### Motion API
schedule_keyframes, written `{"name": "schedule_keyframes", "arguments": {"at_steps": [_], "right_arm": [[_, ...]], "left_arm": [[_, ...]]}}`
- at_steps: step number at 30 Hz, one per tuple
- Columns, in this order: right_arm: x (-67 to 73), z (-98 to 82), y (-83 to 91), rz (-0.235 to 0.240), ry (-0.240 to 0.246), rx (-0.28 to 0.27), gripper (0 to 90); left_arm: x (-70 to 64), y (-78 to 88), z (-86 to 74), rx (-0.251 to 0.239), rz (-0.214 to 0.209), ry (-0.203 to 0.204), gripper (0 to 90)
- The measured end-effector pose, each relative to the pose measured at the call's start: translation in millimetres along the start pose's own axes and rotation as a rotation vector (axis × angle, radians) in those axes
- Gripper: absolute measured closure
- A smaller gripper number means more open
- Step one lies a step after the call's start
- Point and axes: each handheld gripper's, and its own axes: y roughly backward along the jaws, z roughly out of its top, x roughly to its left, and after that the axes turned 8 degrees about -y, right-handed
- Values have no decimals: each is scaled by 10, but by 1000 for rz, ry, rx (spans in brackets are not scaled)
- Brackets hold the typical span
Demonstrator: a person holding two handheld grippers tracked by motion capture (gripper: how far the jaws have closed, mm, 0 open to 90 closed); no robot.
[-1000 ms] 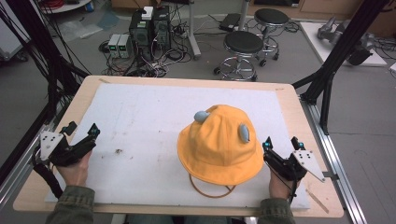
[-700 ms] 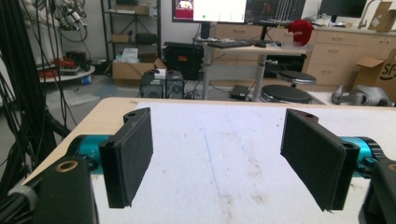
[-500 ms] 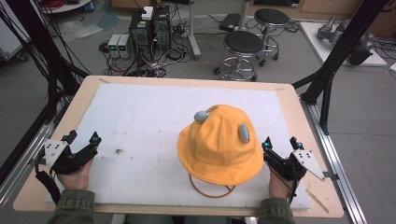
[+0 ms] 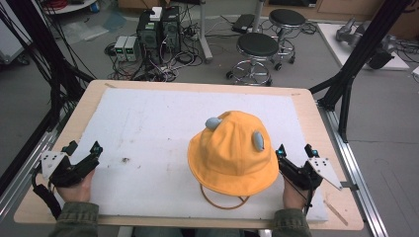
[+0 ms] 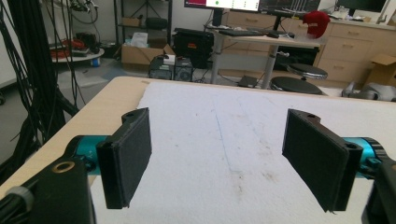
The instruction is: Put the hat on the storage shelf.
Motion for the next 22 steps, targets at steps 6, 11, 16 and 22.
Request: {"name": "schedule_keyframes", "arguments": {"at_steps": [6, 11, 16, 22], "right_arm": [[-3, -2, -7, -2, 9, 0, 99], [2, -5, -10, -3, 8, 5, 99], [1, -11, -23, -5, 13, 12, 99], [1, -14, -33, -7, 10, 19, 99]], "left_arm": [[-23, -18, -3, 4, -15, -11, 243], [-20, -22, -6, 5, -18, -6, 243], [-7, -34, -20, 8, -11, -6, 245], [-5, -41, -26, 10, -11, -5, 246]]}}
